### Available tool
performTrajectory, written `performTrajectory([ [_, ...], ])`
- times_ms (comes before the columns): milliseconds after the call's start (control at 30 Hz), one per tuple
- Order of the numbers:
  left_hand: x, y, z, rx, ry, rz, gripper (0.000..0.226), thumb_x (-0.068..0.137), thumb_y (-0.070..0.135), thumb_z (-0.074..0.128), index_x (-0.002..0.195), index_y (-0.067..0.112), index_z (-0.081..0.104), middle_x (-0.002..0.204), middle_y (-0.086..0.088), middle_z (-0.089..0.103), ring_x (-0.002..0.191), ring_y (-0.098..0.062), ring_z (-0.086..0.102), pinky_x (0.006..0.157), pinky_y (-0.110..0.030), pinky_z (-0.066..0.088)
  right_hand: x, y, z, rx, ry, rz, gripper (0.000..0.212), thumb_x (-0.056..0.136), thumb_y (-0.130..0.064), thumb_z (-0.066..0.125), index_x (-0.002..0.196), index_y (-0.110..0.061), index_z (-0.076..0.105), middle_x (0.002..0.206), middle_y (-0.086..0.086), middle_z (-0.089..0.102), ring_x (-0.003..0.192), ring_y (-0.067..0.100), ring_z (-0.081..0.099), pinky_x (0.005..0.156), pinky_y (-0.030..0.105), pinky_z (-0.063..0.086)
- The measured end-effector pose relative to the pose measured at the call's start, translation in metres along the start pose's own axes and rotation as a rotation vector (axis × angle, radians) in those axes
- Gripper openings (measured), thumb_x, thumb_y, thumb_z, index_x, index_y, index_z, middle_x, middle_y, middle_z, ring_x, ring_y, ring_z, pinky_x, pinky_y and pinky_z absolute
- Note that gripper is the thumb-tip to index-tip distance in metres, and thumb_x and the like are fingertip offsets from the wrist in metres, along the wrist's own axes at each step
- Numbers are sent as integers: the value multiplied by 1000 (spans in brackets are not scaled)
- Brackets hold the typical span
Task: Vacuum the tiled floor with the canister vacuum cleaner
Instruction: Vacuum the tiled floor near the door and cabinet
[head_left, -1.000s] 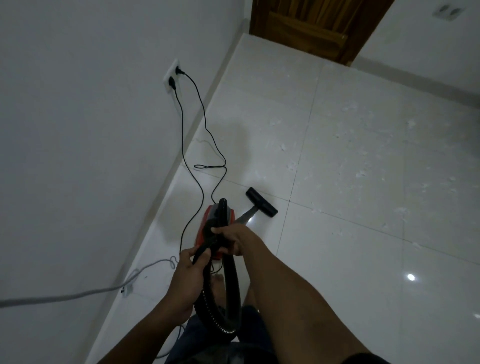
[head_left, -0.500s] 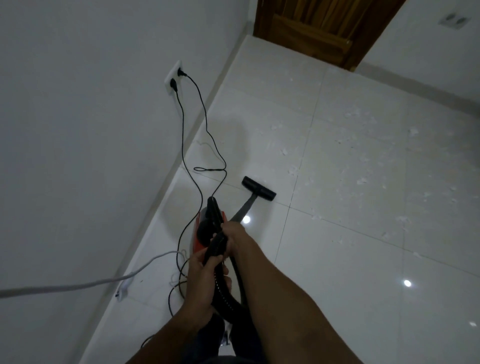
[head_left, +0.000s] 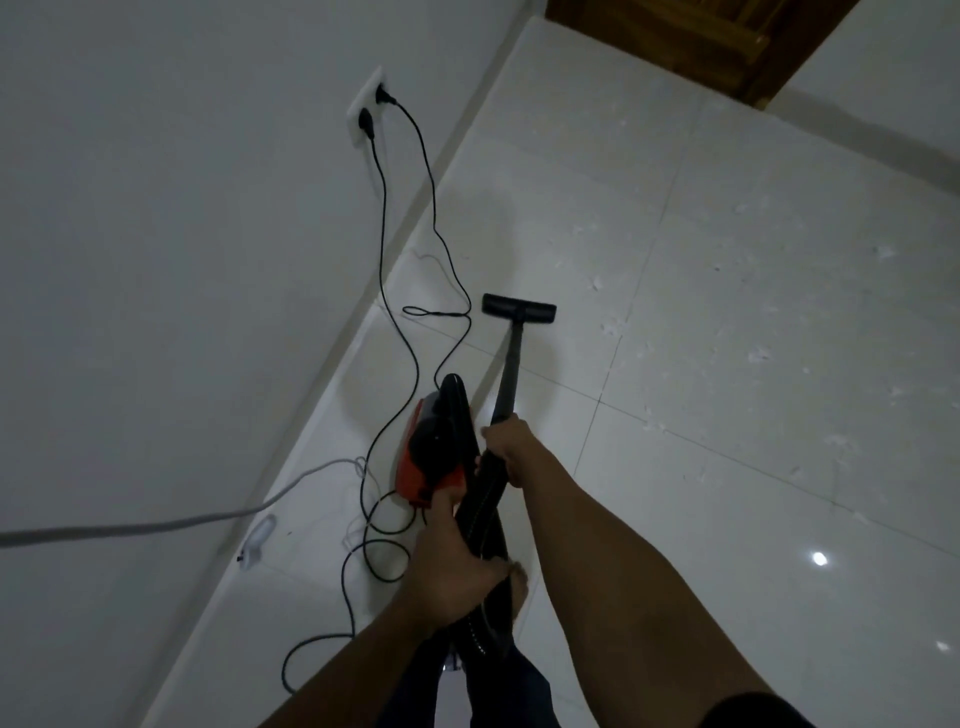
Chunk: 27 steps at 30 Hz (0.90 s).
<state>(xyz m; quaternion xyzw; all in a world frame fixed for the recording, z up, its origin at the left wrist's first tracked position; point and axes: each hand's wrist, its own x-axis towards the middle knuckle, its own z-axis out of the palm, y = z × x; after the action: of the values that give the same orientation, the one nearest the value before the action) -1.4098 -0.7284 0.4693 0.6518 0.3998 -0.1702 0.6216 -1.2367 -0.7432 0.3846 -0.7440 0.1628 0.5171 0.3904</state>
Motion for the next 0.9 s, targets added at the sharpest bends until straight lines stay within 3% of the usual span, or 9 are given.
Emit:
performTrajectory([
  [100,3,-13,6,-22,76,80,66,82,10,76,136,33,45,109,16,63,100,3,63,77,-5,48,10,-3,-5,-16,-15,-12,34,101,-13,52,132,-9,40,90,16,56,64,23,58,60,37,56],
  [167,18,-10,5,-26,133,116,57,89,15,71,135,38,45,104,20,63,96,12,61,74,-2,46,14,-5,-7,56,-49,0,35,102,-16,51,133,-8,40,86,15,56,64,23,58,64,38,56],
  [333,36,-5,0,55,109,151,56,95,22,64,145,35,43,97,15,67,84,2,66,79,-23,57,12,5,0,302,-91,66,28,105,-16,41,128,-30,35,81,15,60,65,25,61,67,42,60],
  [467,34,1,-5,49,78,212,64,96,19,62,147,43,32,93,17,66,78,1,67,66,-16,55,14,4,4,351,-49,10,38,105,-15,42,141,-26,43,69,13,55,54,22,55,51,34,54],
  [567,31,-5,-1,-81,81,199,72,95,12,62,147,47,26,100,7,70,64,-6,66,58,-19,53,23,-6,5,363,-29,18,40,104,-14,42,141,-30,42,69,13,54,55,24,54,54,37,52],
  [667,30,-12,7,-92,119,181,64,99,22,56,152,42,25,108,-5,69,62,-3,62,57,-16,49,29,-5,13,300,-10,-9,49,100,-11,51,144,-27,38,76,16,57,57,25,55,53,36,52],
  [733,32,-13,9,-95,133,149,60,101,26,52,152,43,24,106,-2,69,60,-8,64,51,-19,49,30,-2,19,269,-9,-14,56,95,-9,61,144,-21,38,82,18,59,60,27,58,51,35,54],
  [800,36,-15,6,-81,134,130,60,101,30,51,152,44,22,104,-3,68,63,-15,66,50,-23,50,29,-1,22,265,-44,20,63,94,-6,62,146,-26,33,89,20,58,65,28,59,50,35,55],
  [900,40,-19,6,-56,94,139,57,102,30,49,150,44,23,106,-5,69,65,-9,64,53,-21,50,31,4,22,240,-32,18,69,98,-12,58,154,-32,24,89,18,57,60,24,57,49,32,53],
])
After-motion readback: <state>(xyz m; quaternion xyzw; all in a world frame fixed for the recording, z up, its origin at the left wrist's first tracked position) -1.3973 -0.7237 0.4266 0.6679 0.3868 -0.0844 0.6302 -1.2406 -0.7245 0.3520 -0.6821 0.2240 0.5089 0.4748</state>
